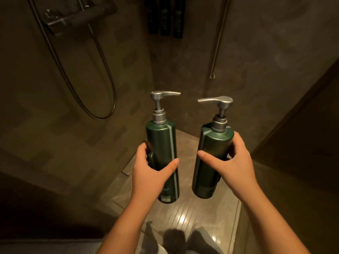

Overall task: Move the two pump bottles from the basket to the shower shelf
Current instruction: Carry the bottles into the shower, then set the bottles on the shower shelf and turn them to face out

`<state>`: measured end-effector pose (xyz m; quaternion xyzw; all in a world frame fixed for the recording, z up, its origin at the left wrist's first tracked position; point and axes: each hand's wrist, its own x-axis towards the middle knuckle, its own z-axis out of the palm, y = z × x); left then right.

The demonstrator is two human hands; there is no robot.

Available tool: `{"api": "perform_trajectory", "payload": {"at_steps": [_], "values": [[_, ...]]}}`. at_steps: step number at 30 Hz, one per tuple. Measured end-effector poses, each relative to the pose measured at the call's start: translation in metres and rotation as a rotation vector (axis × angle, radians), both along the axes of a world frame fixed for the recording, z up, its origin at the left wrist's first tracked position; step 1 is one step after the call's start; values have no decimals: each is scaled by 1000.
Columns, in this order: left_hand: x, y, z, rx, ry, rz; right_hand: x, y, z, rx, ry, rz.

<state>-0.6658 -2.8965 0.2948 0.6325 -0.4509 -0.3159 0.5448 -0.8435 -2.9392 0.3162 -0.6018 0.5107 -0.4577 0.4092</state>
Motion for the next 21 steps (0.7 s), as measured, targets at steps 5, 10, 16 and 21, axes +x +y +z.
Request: {"api": "perform_trajectory", "payload": {"at_steps": [5, 10, 16, 21], "values": [[-15, -59, 26, -63, -8, 145, -9, -88, 28, -58, 4, 153], [-2, -83, 46, -112, -35, 315, 17, -148, 48, -111, -9, 291], [41, -104, 67, -179, -104, 486, 75, -188, 60, -143, -39, 453], [90, -120, 84, -232, -122, 593, 134, -211, 75, -197, -63, 569]]}}
